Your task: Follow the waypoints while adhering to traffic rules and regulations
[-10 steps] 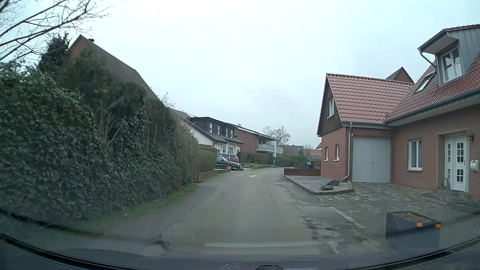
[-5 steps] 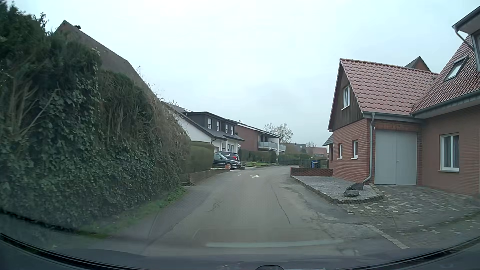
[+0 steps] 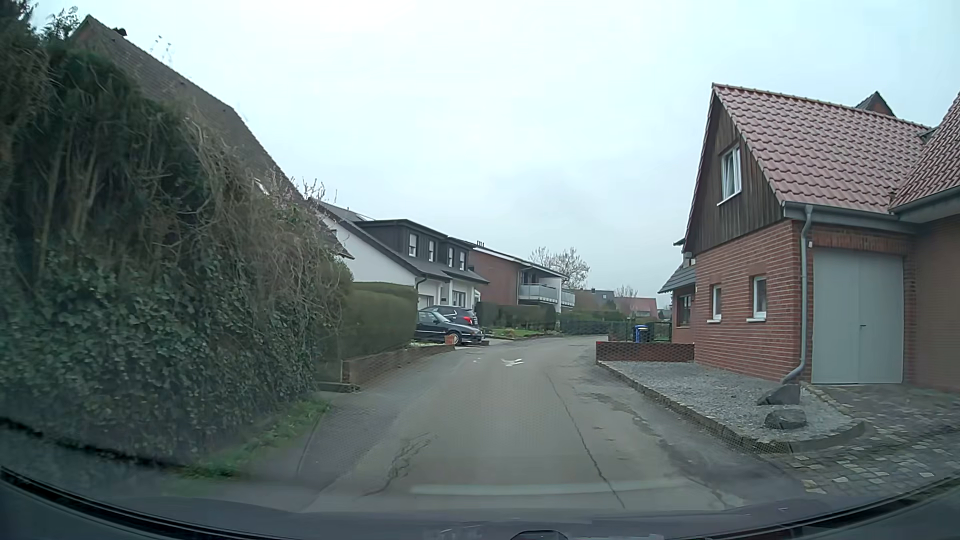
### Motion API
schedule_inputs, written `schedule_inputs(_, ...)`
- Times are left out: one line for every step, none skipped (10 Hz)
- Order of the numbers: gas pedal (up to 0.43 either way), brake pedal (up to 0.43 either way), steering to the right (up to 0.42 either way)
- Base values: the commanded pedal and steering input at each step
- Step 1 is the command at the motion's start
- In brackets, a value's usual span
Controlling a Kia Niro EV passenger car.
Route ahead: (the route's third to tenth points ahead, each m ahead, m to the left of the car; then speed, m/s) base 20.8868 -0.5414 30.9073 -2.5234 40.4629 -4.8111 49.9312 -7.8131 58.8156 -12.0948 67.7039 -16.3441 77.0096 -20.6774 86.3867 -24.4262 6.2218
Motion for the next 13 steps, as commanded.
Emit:
schedule_inputs(0.177, 0.0, 0.007)
schedule_inputs(0.177, 0.0, 0.012)
schedule_inputs(0.177, 0.0, 0.014)
schedule_inputs(0.177, 0.0, 0.015)
schedule_inputs(0.177, 0.0, 0.015)
schedule_inputs(0.177, 0.0, 0.017)
schedule_inputs(0.177, 0.0, 0.018)
schedule_inputs(0.177, 0.0, 0.018)
schedule_inputs(0.177, 0.0, 0.019)
schedule_inputs(0.177, 0.0, 0.02)
schedule_inputs(0.177, 0.0, 0.02)
schedule_inputs(0.177, 0.0, 0.021)
schedule_inputs(0.177, 0.0, 0.024)
